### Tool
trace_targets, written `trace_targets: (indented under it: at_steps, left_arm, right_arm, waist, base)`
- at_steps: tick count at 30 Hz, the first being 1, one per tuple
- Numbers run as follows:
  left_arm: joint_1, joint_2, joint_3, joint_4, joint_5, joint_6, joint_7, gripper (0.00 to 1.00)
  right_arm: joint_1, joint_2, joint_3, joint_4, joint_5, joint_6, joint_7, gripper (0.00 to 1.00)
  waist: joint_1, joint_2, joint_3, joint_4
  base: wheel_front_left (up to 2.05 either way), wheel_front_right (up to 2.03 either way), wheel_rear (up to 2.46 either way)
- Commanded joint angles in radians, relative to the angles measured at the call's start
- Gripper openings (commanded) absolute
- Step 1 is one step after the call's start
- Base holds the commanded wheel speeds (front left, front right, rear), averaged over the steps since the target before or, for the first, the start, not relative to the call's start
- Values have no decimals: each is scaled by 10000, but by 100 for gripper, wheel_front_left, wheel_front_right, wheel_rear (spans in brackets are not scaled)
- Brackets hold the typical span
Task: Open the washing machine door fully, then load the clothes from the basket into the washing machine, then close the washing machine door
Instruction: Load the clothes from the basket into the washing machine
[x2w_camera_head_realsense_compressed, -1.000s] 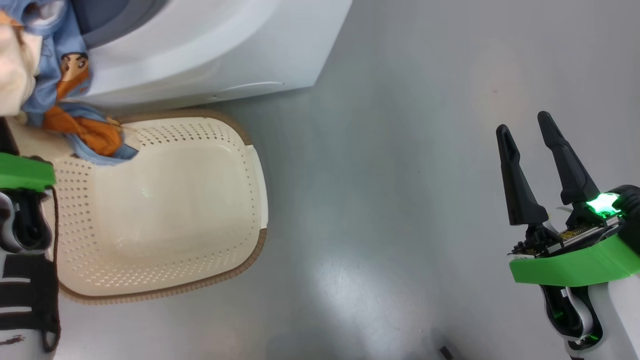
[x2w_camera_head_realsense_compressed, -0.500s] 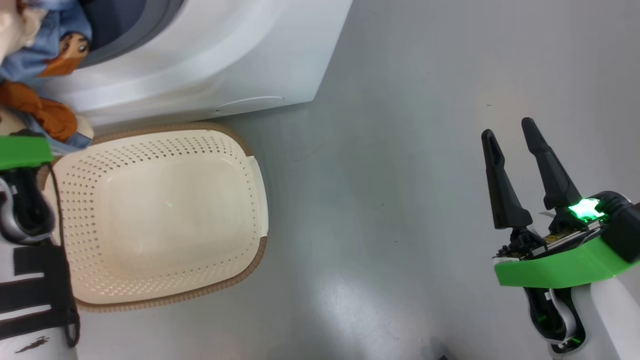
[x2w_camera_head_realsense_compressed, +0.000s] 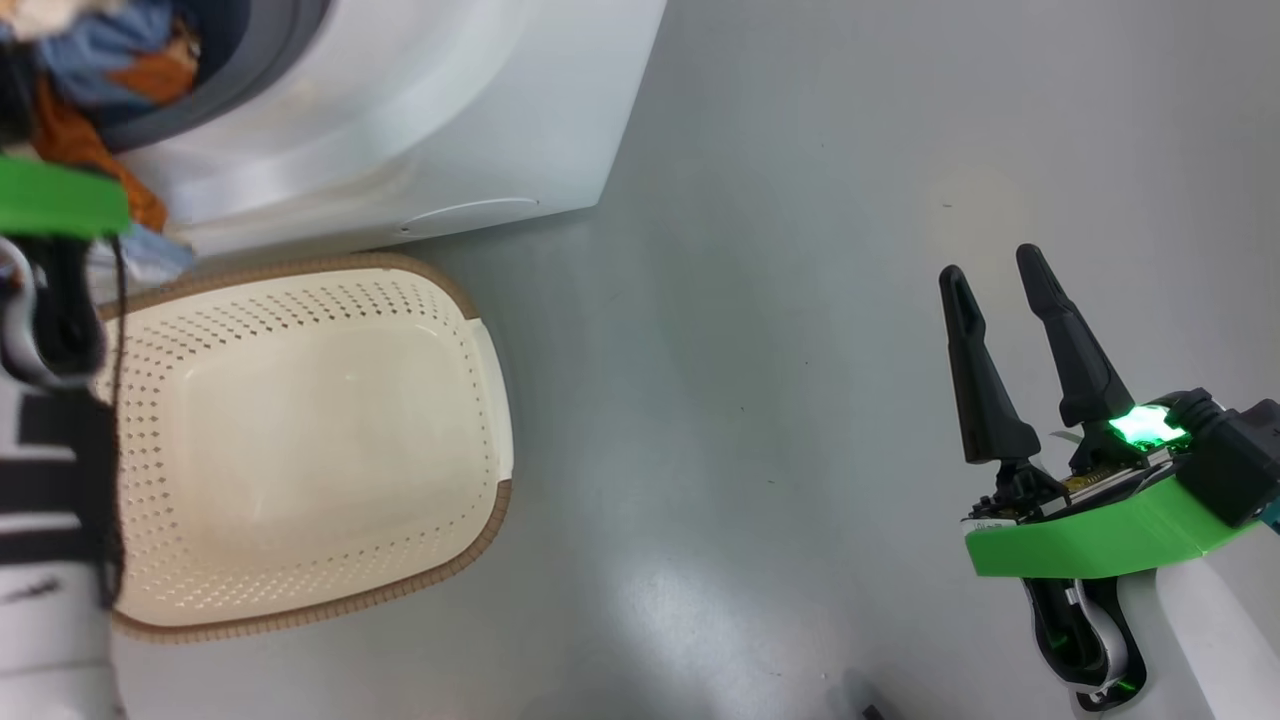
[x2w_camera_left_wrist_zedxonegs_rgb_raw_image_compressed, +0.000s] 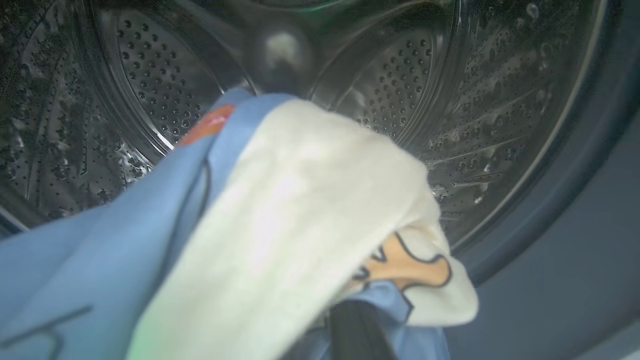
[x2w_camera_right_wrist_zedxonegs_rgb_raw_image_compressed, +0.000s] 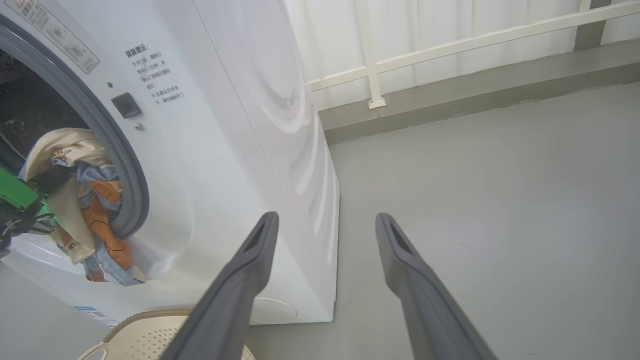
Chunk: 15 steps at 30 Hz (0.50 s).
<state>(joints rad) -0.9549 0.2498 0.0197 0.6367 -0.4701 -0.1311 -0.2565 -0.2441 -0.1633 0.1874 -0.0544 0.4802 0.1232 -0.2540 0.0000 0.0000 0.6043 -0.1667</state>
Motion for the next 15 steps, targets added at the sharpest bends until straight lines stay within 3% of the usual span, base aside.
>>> trace_targets:
  at_steps: [1, 15]
  left_arm:
    - [-382, 565, 37, -16, -141, 4, -53, 0]
    - [-2783, 1736, -1518, 1933, 198, 4, -53, 0]
  right_arm:
    - [-37, -33, 183, -192, 45, 75, -78, 100]
    - [-119, 114, 450, -159, 120, 75, -78, 100]
  waist:
    - [0, 0, 17, -35]
    - [0, 0, 165, -407]
  base:
    - [0, 0, 0]
    - [0, 0, 0]
